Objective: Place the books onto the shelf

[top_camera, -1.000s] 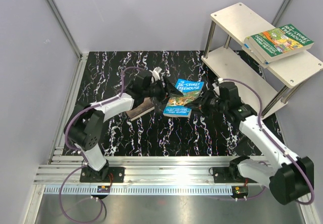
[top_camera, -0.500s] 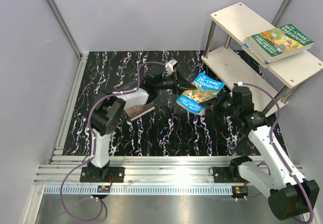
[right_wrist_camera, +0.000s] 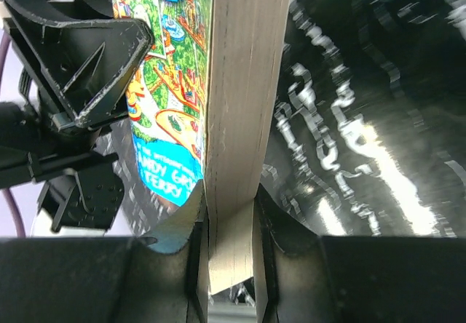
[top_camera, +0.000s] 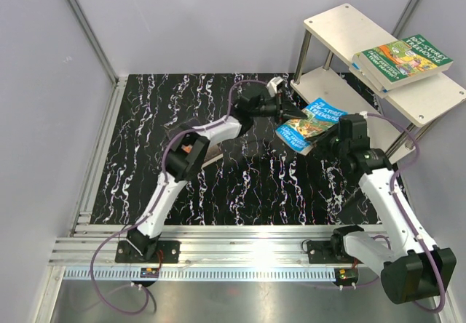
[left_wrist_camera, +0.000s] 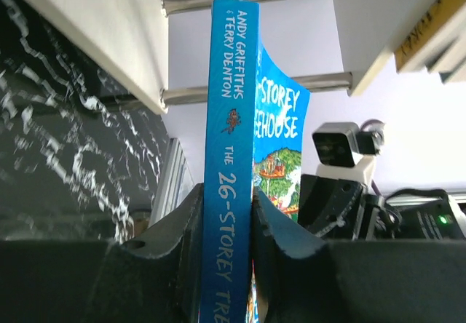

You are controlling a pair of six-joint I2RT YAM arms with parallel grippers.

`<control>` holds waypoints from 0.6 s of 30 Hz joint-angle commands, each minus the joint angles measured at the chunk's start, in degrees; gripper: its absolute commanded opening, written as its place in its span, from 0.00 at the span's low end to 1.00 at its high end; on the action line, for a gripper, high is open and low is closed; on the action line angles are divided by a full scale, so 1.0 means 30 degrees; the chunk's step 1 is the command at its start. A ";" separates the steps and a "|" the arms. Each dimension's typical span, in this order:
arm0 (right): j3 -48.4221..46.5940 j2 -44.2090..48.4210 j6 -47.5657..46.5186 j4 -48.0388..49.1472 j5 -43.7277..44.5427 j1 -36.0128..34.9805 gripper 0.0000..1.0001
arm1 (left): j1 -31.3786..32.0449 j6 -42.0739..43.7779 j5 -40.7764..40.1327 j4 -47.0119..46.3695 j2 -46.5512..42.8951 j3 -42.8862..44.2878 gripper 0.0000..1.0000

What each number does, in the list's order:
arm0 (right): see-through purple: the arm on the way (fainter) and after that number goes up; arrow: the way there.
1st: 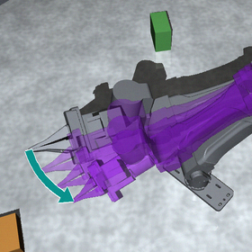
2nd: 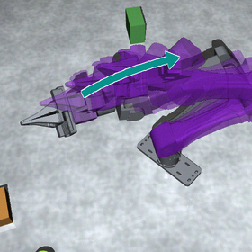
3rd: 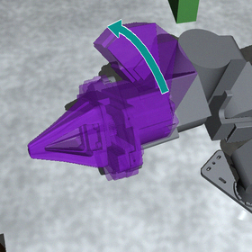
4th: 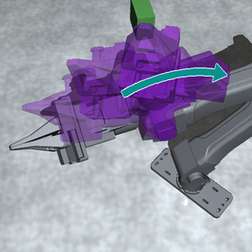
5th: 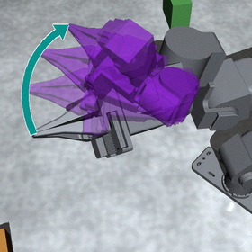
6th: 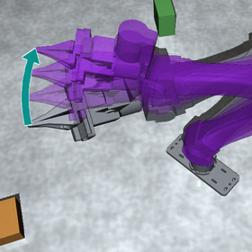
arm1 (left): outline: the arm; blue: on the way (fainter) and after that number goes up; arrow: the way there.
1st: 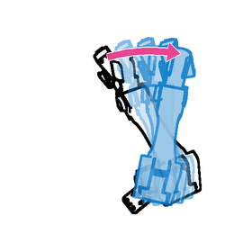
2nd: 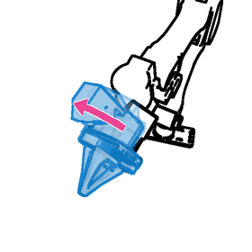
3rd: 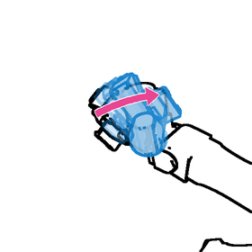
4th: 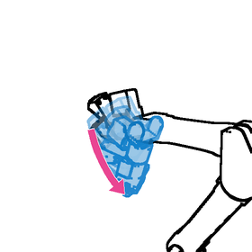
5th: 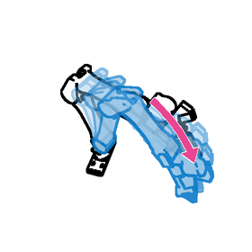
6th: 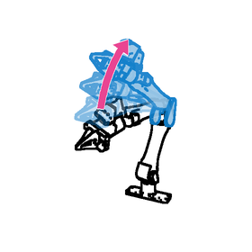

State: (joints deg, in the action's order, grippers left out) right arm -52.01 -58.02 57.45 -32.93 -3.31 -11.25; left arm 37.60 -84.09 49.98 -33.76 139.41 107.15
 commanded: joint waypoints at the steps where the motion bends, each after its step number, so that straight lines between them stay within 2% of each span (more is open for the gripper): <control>1: -0.0856 0.0062 -0.1307 -0.2440 0.0987 0.0582 0.00 | 0.0794 -0.0710 -0.1365 0.0644 0.0986 0.3796 0.00; 3: -0.0974 -0.0025 -0.1542 -0.2675 0.1451 0.1051 0.00 | 0.1115 -0.0912 -0.1453 0.1376 0.1864 0.5521 0.00; 9: -0.1238 -0.0699 -0.2274 -0.3701 0.1427 0.2165 0.02 | 0.1761 -0.2114 -0.2331 0.1027 0.4502 0.7492 0.00; 10: -0.1354 -0.0815 -0.2391 -0.3905 0.1455 0.2224 0.16 | 0.1820 -0.2347 -0.2767 0.0970 0.5056 0.8046 0.00; 14: -0.1356 -0.0904 -0.2597 -0.4287 0.1398 0.2372 0.33 | 0.2084 -0.3285 -0.3854 0.0590 0.6434 0.9660 0.00; 16: -0.0948 -0.0672 -0.2569 -0.4346 0.1164 0.2372 0.31 | 0.2201 -0.3636 -0.4438 0.0442 0.6643 0.9984 0.00; 18: -0.0537 -0.0408 -0.2394 -0.4317 0.1162 0.2371 0.24 | 0.2289 -0.3551 -0.4646 0.0587 0.6411 0.9986 0.00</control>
State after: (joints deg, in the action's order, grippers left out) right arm -53.98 -60.99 52.49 -42.37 2.59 -3.20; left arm 44.21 -92.99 45.60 -28.99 159.74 132.46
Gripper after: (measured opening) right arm 0.328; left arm 0.286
